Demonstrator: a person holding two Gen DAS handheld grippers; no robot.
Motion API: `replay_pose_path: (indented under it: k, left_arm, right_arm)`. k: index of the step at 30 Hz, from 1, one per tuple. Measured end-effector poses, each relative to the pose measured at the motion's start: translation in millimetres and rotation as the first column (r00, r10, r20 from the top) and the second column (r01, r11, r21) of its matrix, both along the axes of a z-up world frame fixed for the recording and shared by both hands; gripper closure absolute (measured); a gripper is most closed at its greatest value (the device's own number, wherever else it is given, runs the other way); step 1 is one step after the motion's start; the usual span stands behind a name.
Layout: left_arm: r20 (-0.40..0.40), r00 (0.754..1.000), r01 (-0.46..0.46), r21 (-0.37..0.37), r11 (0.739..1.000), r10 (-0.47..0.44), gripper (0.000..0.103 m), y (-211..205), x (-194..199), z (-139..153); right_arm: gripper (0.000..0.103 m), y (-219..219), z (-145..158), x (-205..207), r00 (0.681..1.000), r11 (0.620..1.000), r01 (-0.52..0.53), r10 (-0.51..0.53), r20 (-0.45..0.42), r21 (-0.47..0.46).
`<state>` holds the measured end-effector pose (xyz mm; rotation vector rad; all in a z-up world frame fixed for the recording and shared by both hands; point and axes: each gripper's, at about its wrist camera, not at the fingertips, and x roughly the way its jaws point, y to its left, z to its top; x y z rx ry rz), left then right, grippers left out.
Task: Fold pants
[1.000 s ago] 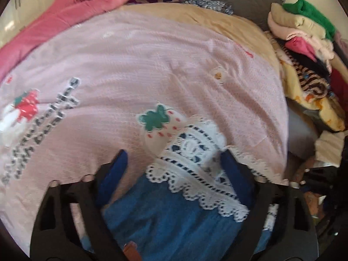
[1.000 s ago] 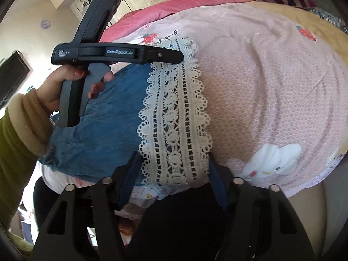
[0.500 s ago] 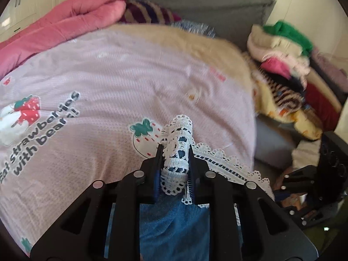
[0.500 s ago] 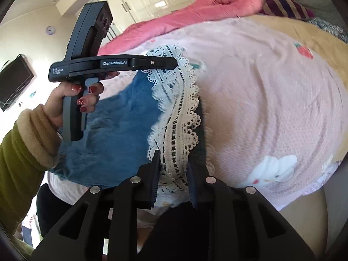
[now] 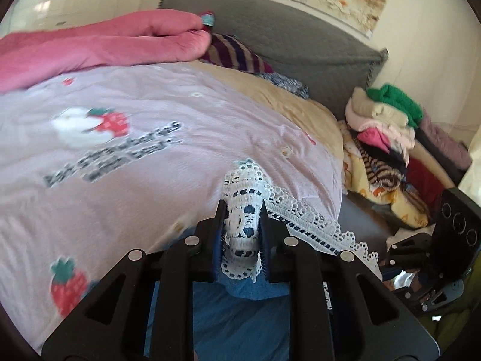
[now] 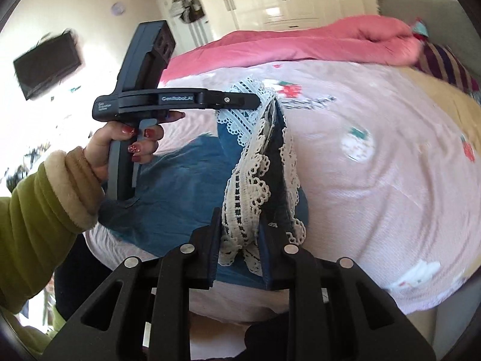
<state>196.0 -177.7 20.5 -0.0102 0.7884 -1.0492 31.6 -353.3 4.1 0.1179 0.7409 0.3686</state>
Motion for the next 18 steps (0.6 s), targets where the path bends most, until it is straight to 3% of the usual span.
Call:
replay_pose_path:
  k: [5, 9, 11, 13, 15, 18]
  left_arm:
    - [-0.047, 0.997, -0.058, -0.047, 0.997, 0.055, 0.091, 43, 6, -15]
    - [-0.069, 0.993, -0.1, -0.055, 0.993, 0.096, 0.082, 67, 11, -26]
    - [-0.078, 0.987, -0.143, -0.052, 0.988, 0.138, 0.073, 76, 14, -30]
    - [-0.088, 0.98, -0.186, -0.067, 0.98, 0.18, 0.07, 89, 17, -30]
    - [-0.107, 0.969, -0.23, -0.084, 0.969, 0.221, 0.06, 102, 19, -29]
    - [-0.106, 0.961, -0.266, -0.082, 0.961, 0.257, 0.055, 115, 17, -26]
  right_arm:
    - [0.082, 55, 2, 10, 0.995, 0.99, -0.1, 0.101, 0.0, -0.096]
    - [0.082, 94, -9, 18, 0.987, 0.972, -0.162, 0.161, -0.02, -0.169]
    - [0.081, 112, -16, 21, 0.981, 0.961, -0.194, 0.191, -0.034, -0.196]
    - [0.081, 129, -23, 21, 0.975, 0.952, -0.223, 0.217, -0.05, -0.211]
    - [0.082, 139, -30, 20, 0.967, 0.944, -0.253, 0.246, -0.061, -0.212]
    - [0.082, 157, -37, 16, 0.946, 0.931, -0.323, 0.313, -0.088, -0.166]
